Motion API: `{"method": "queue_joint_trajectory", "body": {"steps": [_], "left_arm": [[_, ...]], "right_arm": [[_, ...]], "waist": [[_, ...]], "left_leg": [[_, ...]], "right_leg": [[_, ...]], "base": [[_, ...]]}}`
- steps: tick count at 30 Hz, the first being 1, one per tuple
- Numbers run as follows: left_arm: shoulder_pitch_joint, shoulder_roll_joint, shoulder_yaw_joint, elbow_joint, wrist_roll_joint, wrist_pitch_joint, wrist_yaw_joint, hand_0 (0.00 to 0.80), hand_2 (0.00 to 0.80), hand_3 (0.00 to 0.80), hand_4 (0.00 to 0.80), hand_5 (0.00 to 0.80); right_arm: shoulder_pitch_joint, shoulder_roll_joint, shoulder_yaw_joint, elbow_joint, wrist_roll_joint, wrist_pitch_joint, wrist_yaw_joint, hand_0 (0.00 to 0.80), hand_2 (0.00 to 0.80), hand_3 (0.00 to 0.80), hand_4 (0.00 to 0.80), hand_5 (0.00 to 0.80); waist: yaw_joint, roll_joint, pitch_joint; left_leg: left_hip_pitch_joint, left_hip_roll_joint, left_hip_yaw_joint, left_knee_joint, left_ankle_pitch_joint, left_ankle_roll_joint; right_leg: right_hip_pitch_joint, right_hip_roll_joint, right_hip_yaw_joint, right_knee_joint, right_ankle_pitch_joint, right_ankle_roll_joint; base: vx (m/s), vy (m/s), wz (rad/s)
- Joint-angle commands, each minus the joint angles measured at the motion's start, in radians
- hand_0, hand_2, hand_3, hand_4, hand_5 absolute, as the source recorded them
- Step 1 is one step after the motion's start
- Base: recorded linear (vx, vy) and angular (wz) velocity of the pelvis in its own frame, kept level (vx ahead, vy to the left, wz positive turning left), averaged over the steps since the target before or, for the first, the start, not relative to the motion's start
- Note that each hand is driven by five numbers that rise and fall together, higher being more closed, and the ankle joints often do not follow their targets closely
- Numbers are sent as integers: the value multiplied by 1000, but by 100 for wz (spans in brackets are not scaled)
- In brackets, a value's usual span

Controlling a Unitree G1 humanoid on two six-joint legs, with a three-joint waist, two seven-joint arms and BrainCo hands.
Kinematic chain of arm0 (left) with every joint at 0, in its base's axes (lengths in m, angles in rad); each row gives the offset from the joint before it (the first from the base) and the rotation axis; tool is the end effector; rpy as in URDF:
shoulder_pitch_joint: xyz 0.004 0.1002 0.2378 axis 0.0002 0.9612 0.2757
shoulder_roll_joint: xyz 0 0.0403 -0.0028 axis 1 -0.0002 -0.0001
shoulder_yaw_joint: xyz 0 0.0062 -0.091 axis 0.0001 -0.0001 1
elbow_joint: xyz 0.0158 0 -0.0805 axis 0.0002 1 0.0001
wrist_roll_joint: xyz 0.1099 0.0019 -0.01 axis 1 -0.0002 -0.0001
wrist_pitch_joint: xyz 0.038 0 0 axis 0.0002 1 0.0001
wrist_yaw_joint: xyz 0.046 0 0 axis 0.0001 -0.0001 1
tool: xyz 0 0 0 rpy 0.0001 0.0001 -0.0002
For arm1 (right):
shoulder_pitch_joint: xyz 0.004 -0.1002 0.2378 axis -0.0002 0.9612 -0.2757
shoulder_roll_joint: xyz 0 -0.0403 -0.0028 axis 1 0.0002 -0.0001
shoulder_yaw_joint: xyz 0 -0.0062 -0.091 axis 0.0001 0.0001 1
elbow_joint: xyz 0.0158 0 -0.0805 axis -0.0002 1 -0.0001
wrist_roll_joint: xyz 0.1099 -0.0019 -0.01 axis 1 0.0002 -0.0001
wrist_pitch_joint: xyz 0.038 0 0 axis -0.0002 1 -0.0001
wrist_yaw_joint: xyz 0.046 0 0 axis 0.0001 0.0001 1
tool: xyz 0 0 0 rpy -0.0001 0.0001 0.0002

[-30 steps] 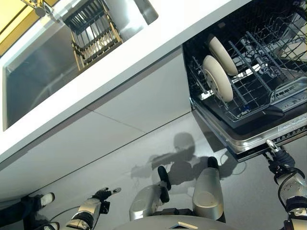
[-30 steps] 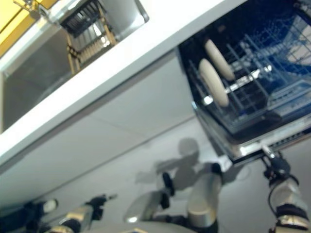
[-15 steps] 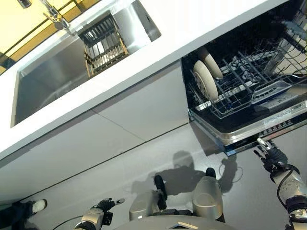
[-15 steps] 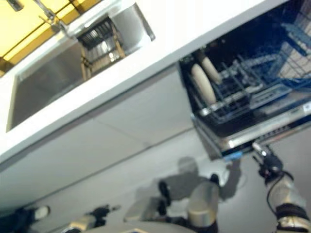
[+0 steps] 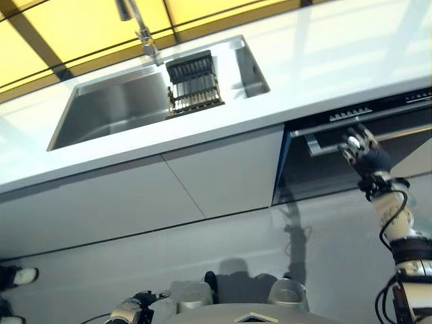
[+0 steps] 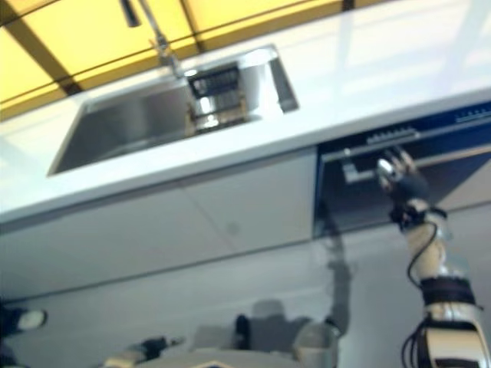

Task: Take plates into dishwasher

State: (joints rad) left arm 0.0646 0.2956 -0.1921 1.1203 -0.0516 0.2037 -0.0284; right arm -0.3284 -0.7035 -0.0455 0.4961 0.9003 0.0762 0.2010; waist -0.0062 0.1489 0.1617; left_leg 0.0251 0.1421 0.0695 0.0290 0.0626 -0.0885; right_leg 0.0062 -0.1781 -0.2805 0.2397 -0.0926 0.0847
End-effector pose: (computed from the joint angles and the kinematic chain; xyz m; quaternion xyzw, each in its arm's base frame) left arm 0.0613 0.2370 -0.1099 0.1375 0.6437 0.0183 0.7526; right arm 0.2580 -0.3085 0.1037 0.1311 0.0304 -0.0258 0.9906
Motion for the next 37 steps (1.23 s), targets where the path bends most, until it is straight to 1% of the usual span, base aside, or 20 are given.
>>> {"method": "queue_joint_trajectory", "body": {"steps": [1,4,5,6,7,9,10,11,12,14,15,16,17,20,21,25,29,30,33,37], "left_arm": [[-35,94,4,23,18,8,36,0,0,0,0,0],[-30,91,23,33,-9,-5,45,0,0,0,0,0],[-30,90,27,34,-10,-12,45,0,0,0,0,0],[-37,90,32,37,-5,-19,38,0,0,0,0,0],[-46,92,36,39,4,-26,27,0,0,0,0,0],[-56,88,39,24,2,-28,22,0,0,0,0,0],[-56,87,39,20,0,-26,22,0,0,0,0,0],[-55,77,36,-4,-13,-11,24,0,0,0,0,0],[-52,70,42,-17,-21,-1,26,0,0,0,0,0],[-49,64,49,-29,-25,15,27,0,0,0,0,0],[-50,64,49,-29,-25,15,27,0,0,0,0,0],[-66,61,49,-21,-25,42,14,0,0,0,0,0],[-73,60,45,-17,-27,48,13,0,0,0,0,0],[-92,55,27,-3,-34,54,18,0,0,0,0,0],[-94,46,17,4,-45,55,20,0,0,0,0,0],[-87,14,7,14,-64,63,28,0,0,0,0,0],[-90,-12,-10,30,-45,46,-10,0,0,0,0,0],[-94,-19,-18,33,-42,44,-29,0,0,0,0,0],[-100,-29,-32,34,-41,43,-43,0,0,0,0,0],[-105,-20,-36,23,-52,57,-39,0,0,0,0,0]], "right_arm": [[-128,27,60,46,-169,-6,-13,0,0,0,0,0],[-99,16,108,62,-269,28,-30,0,0,0,0,0],[-85,12,113,57,-297,44,-24,0,0,0,0,0],[-60,7,115,49,-319,55,-26,0,0,0,0,0],[-23,6,107,34,-338,59,-27,0,0,0,0,0],[50,10,99,2,-368,68,-15,0,0,0,0,0],[60,12,98,-4,-371,71,-14,0,0,0,0,0],[104,23,99,-16,-390,77,-4,0,0,0,0,0],[134,39,100,-21,-396,75,1,0,0,0,0,0],[170,66,105,-17,-410,78,6,0,0,0,0,0],[170,66,105,-17,-410,78,6,0,0,0,0,0],[201,114,129,32,-456,71,12,0,0,0,0,0],[215,132,138,51,-463,78,12,0,0,0,0,0],[246,169,160,118,-497,75,28,0,0,0,0,0],[262,191,172,176,-531,75,47,0,0,0,0,0],[296,264,210,272,-580,51,51,0,0,0,0,0],[314,341,244,382,-591,60,61,0,0,0,0,0],[318,357,249,424,-600,47,70,0,0,0,0,0],[317,378,260,483,-622,29,71,0,0,0,0,0],[313,385,276,499,-632,20,56,0,0,0,0,0]], "waist": [[55,-67,-7],[60,-79,-4],[58,-82,-3],[48,-87,-1],[34,-99,1],[14,-126,0],[11,-130,-1],[0,-153,-3],[-6,-165,-7],[-13,-166,-16],[-14,-167,-21],[-34,-151,-42],[-37,-148,-52],[-38,-151,-71],[-35,-155,-81],[-29,-159,-97],[-26,-159,-101],[-26,-159,-103],[-23,-160,-102],[-20,-162,-96]], "left_leg": [[-52,23,-28,9,24,-59],[-84,46,-16,-27,83,-76],[-95,52,-5,-28,97,-79],[-111,63,29,-9,112,-80],[-122,68,63,36,107,-77],[-123,53,92,126,52,-52],[-123,49,92,137,42,-49],[-109,16,90,206,-22,-22],[-91,-14,83,233,-63,-6],[-53,-45,69,214,-94,4],[-57,-47,69,209,-88,5],[13,-54,93,83,-96,7],[26,-56,100,38,-83,6],[42,-62,103,-18,-73,8],[50,-69,101,-40,-71,10],[61,-87,98,-66,-72,21],[61,-97,98,-61,-80,36],[62,-101,97,-61,-83,41],[65,-110,97,-59,-90,51],[70,-118,96,-60,-95,60]], "right_leg": [[83,59,36,-3,-97,-56],[105,103,52,-56,-83,-65],[109,112,52,-68,-78,-67],[111,120,44,-80,-73,-70],[114,115,27,-87,-70,-74],[102,93,10,-106,-45,-78],[100,90,9,-108,-41,-78],[88,68,11,-123,-16,-75],[78,57,15,-133,3,-68],[70,58,17,-141,17,-58],[65,56,16,-144,22,-58],[59,67,11,-163,36,-34],[60,71,10,-177,43,-26],[68,74,1,-218,65,-9],[71,77,-5,-248,84,-1],[75,85,-7,-285,106,7],[70,84,-5,-274,103,7],[71,85,-2,-275,103,8],[72,85,6,-278,106,11],[73,85,14,-280,110,15]], "base": [[-60,-142,13],[-72,-102,9],[-127,-61,1],[-176,-57,5],[-235,-51,25],[-228,-18,70],[-235,29,87],[-226,50,54],[-242,79,41],[-107,90,8],[-87,177,-4],[-68,183,13],[-75,216,29],[-24,94,24],[-21,102,11],[-34,124,4],[-11,102,-1],[16,81,0],[9,53,0],[0,0,0]]}}
